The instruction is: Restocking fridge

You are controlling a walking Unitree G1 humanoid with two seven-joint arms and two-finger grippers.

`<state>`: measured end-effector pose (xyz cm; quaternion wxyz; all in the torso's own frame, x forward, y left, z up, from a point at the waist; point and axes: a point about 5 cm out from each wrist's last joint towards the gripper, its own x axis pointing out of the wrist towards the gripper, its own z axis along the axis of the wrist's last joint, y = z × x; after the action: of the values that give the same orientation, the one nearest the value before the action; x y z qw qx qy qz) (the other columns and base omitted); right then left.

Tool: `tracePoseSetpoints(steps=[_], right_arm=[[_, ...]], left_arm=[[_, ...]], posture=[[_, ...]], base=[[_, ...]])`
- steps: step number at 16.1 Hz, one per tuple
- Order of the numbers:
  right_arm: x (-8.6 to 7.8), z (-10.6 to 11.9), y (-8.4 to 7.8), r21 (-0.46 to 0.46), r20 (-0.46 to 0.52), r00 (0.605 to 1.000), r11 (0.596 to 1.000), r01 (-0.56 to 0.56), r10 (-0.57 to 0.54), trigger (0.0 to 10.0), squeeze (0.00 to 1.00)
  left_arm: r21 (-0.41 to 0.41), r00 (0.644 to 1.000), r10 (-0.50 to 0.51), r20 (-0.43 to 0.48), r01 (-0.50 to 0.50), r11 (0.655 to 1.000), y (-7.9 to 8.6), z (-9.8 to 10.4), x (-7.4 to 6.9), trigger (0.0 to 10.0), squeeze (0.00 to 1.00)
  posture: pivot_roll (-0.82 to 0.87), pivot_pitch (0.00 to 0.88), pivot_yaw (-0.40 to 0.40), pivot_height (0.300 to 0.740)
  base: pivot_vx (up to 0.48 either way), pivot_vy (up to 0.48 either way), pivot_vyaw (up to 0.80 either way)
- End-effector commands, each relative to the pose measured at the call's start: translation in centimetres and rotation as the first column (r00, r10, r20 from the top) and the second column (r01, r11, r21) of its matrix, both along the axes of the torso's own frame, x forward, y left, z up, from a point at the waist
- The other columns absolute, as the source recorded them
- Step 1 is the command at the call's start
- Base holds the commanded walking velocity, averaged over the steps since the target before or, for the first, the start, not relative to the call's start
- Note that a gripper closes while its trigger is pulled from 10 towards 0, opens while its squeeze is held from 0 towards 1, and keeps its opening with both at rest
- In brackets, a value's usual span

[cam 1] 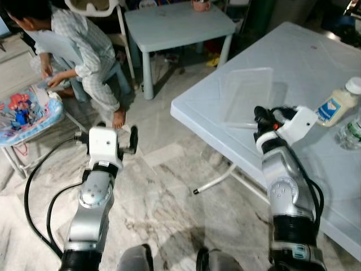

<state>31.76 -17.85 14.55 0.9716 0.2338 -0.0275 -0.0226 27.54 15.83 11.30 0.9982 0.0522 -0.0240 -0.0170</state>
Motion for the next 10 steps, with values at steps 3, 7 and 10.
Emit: tracePoseSetpoints(steps=[3, 7, 10], right_arm=[[-0.8, -0.7, 1.1, -0.070, -0.017, 0.997, 0.995, -0.070, 0.069, 10.0, 0.00], [-1.0, -0.4, 2.0, -0.121, 0.011, 0.992, 0.985, -0.123, 0.126, 10.0, 0.00], [-1.1, -0.4, 2.2, -0.132, 0.017, 0.989, 0.981, -0.141, 0.144, 10.0, 0.00]], left_arm=[[-0.004, 1.000, -0.011, -0.015, 0.010, 1.000, -0.8, -0.3, -0.1, 10.0, 0.00], [-0.003, 1.000, -0.014, -0.010, 0.014, 1.000, -0.9, -0.2, 0.3, 10.0, 0.00], [0.002, 1.000, -0.012, -0.006, 0.012, 1.000, -0.8, -0.1, 0.4, 10.0, 0.00]], posture=[[0.08, 0.091, -0.012, 0.740], [0.08, 0.077, -0.011, 0.740], [0.08, 0.073, -0.013, 0.740]], base=[[0.000, 0.000, 0.00], [-0.060, 0.000, 0.72], [-0.189, 0.000, 0.80]])
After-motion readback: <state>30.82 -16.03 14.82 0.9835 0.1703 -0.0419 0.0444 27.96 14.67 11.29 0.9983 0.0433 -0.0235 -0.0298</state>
